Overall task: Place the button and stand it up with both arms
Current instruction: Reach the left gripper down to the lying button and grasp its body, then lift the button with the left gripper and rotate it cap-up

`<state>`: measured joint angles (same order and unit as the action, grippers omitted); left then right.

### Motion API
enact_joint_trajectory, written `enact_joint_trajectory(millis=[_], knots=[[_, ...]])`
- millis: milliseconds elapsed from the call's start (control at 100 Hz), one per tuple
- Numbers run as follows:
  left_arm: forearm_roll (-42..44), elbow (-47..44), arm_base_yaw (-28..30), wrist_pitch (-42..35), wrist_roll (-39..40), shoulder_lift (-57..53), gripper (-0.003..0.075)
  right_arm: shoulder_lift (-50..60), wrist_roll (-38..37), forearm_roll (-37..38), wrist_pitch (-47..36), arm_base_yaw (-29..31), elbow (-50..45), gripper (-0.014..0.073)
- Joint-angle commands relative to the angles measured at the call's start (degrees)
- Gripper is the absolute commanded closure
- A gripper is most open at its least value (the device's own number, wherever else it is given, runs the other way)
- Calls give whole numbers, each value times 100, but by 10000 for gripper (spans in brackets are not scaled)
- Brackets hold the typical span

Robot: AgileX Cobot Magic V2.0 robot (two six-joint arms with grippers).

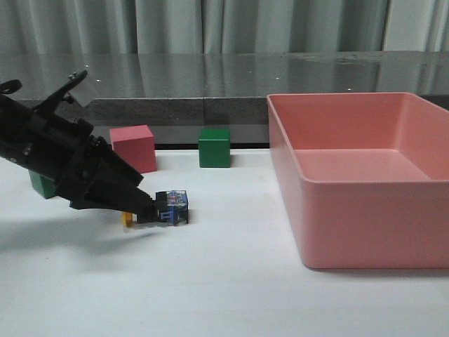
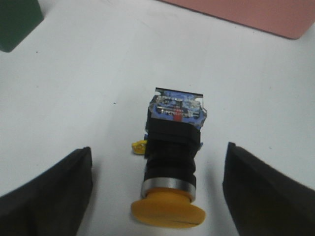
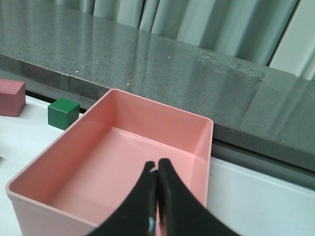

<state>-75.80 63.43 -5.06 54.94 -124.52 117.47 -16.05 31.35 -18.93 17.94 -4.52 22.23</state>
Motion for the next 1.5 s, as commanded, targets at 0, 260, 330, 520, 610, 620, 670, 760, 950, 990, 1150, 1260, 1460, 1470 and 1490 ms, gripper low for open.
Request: enact_joint_trajectory(millis=[0, 260, 330, 520, 610, 620, 670, 760, 950, 990, 1150, 1260, 1460, 1470, 1490], knots=[[-296, 149, -12, 351, -79, -203, 259, -49, 10, -55, -468, 42, 168, 655], [-263, 149, -12, 339, -88, 173, 269, -49, 10, -55, -534, 42, 168, 655], [-263, 149, -12, 339, -88, 234, 298, -49, 10, -55, -552, 42, 168, 655], [-215, 149, -12, 589, -88, 223, 601, -49, 10, -55, -562, 42, 168, 655], [-189, 149, -1, 829, -52, 104, 740, -49, 15, -55, -573, 42, 168, 655], [-188, 149, -1, 852, -39, 74, 740, -49, 15, -55, -578, 42, 168, 655], [-157, 162, -1, 878, 66, -87, 740, -49, 15, -55, -594, 42, 168, 655], [169, 174, -1, 671, 278, -566, 740, -49, 15, -55, -612, 42, 168, 655], [3069, 728, -419, -334, 2219, -1854, 740, -49, 15, -55, -612, 42, 168, 655], [3818, 936, -586, -346, 2711, -2025, 740, -49, 15, -55, -612, 42, 168, 655], [6368, 1633, -1313, -319, 4527, -2282, 740, -49, 15, -55, -612, 42, 168, 655], [7990, 1803, -1890, -319, 5589, -2135, 740, -49, 15, -55, -600, 42, 168, 655], [10295, 1803, -2693, -245, 6976, -1565, 740, -49, 15, -55, -600, 42, 168, 655], [10351, 1803, -2715, -229, 7031, -1517, 740, -49, 15, -55, -600, 42, 168, 655], [10504, 1803, -2781, -179, 7074, -1449, 740, -49, 15, -55, -600, 42, 168, 655]])
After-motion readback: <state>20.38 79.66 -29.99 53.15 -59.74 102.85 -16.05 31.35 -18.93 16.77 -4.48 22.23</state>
